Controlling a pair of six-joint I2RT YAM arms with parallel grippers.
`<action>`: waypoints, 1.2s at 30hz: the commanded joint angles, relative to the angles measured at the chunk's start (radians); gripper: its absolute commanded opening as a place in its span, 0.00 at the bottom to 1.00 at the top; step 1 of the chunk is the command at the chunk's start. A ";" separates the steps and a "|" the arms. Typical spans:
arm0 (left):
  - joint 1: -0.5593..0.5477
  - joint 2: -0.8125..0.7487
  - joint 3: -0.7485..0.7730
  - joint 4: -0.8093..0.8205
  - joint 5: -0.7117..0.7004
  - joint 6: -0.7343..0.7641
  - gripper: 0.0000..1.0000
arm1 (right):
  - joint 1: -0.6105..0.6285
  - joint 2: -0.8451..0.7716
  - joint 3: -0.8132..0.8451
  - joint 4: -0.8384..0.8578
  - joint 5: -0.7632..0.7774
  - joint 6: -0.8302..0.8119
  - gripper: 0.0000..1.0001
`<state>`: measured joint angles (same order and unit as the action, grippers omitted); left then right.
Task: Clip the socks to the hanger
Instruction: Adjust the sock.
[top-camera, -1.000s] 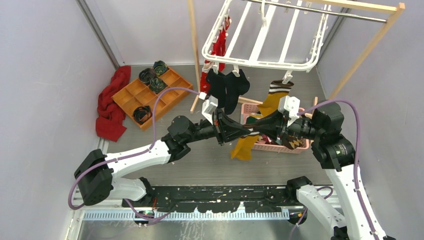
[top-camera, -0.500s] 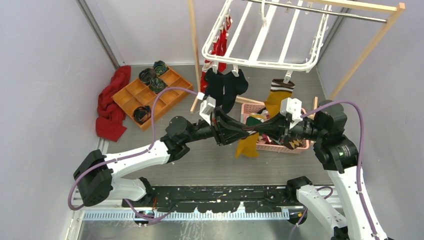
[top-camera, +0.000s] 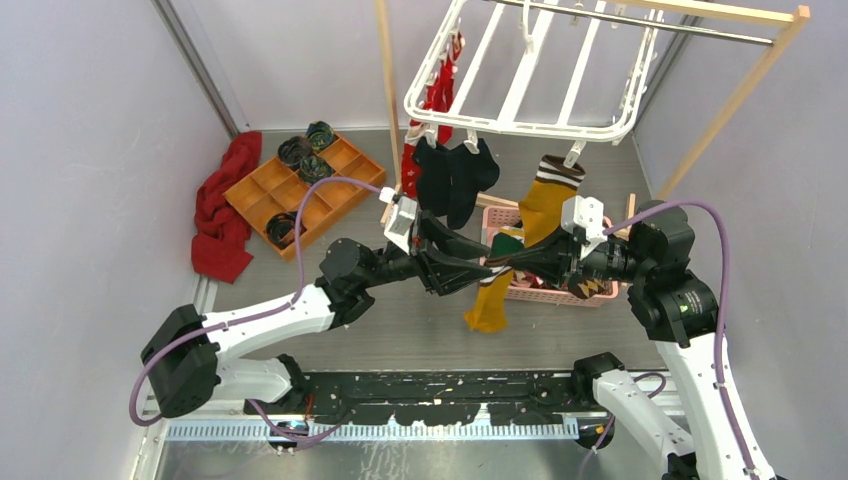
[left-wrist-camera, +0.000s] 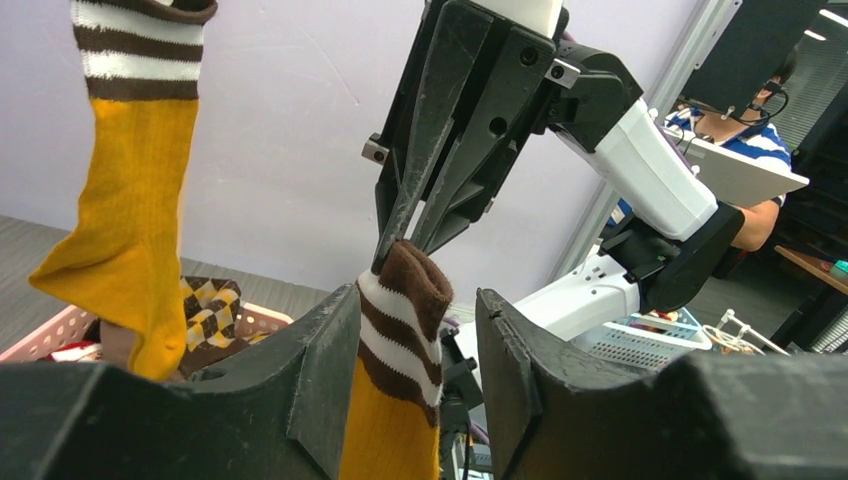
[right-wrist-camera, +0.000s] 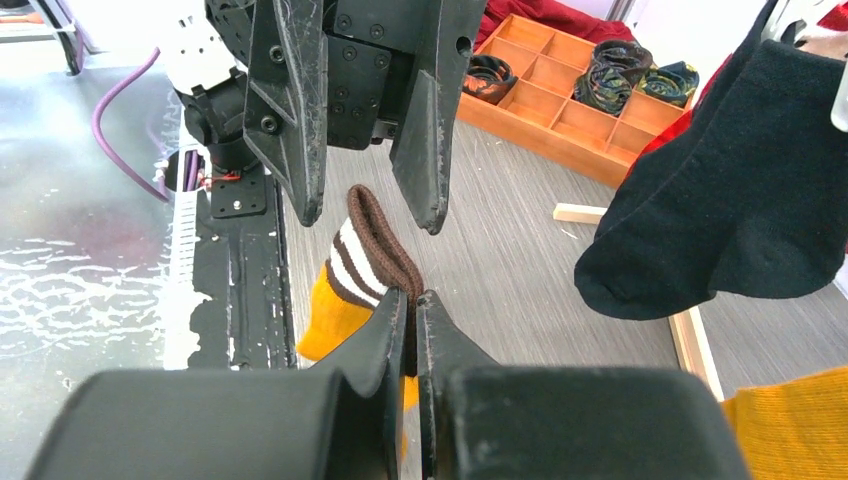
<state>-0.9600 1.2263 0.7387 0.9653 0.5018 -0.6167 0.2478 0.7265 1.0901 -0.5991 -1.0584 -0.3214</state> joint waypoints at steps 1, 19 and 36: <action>0.004 0.022 0.017 0.099 0.021 -0.009 0.47 | 0.004 0.002 0.030 0.045 -0.017 0.031 0.01; 0.004 0.071 0.027 0.177 0.007 -0.042 0.46 | 0.005 -0.001 0.015 0.074 -0.016 0.070 0.01; -0.025 0.125 0.002 0.313 -0.062 -0.019 0.40 | 0.005 -0.013 -0.024 0.197 -0.008 0.209 0.01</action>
<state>-0.9764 1.3399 0.7387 1.1748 0.4801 -0.6636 0.2478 0.7242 1.0637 -0.4686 -1.0607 -0.1547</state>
